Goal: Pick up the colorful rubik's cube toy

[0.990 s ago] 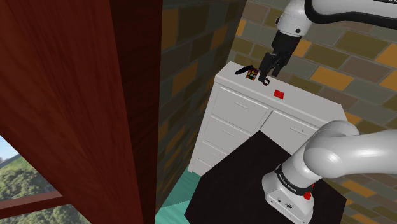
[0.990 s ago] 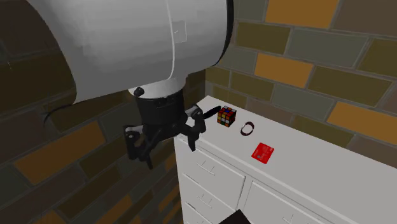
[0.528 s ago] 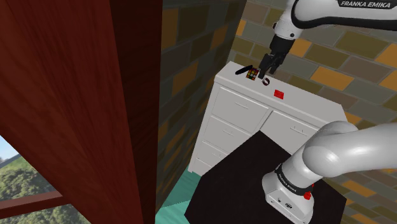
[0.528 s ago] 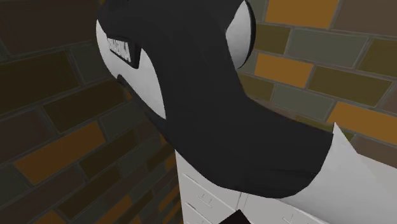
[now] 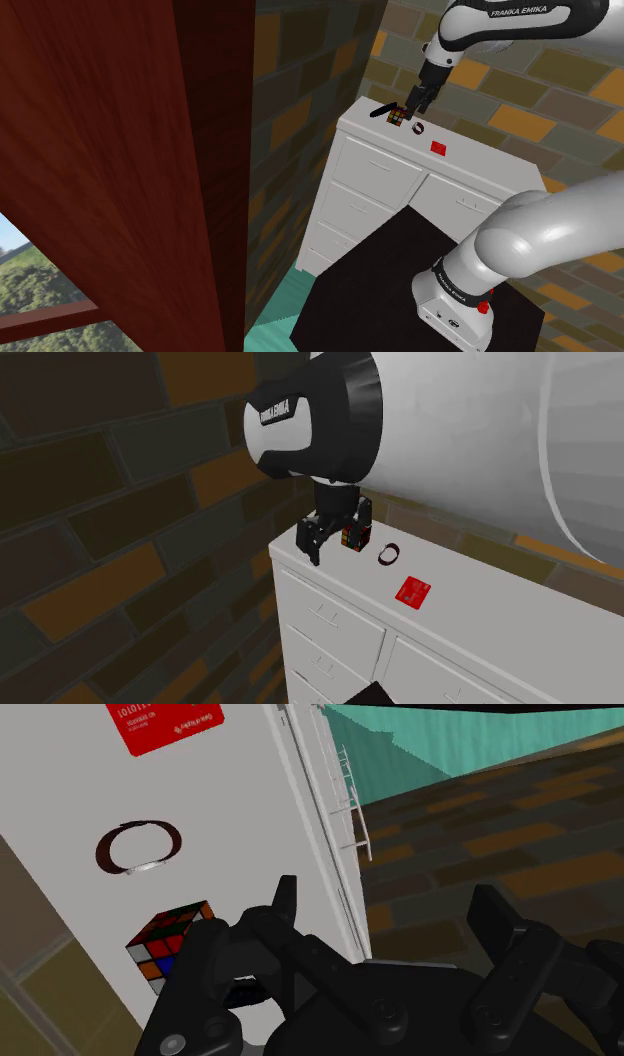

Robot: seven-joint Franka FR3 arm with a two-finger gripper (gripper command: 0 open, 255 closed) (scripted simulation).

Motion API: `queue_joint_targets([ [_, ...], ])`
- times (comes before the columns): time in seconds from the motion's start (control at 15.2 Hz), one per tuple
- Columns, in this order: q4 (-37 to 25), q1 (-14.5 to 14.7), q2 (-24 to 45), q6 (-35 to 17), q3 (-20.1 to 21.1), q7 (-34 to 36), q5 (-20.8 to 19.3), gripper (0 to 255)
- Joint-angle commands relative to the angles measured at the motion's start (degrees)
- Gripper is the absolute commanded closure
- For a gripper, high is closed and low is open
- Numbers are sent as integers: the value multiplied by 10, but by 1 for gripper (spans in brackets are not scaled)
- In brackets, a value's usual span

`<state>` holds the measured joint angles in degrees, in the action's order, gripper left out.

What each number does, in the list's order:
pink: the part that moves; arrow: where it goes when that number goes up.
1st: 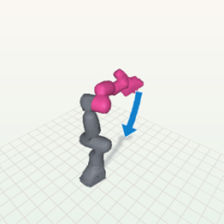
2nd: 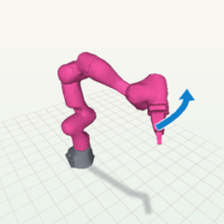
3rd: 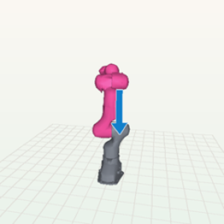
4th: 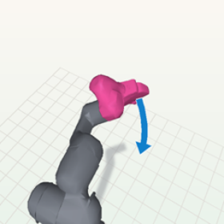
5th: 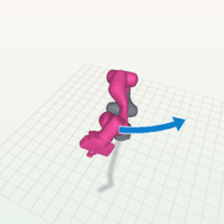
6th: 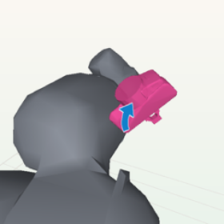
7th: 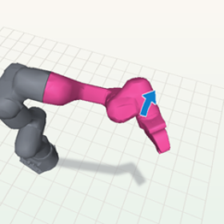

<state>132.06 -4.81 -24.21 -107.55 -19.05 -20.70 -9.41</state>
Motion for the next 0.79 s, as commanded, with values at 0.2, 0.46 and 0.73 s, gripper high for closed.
queue_joint_targets([
  [0.2, -67, 0, 103, -40, -52, -82, 22, 0],
  [0.46, -133, -4, 194, -62, -85, -153, 61, 0],
  [0.73, -211, -20, 292, -70, -105, -225, 115, 0],
])
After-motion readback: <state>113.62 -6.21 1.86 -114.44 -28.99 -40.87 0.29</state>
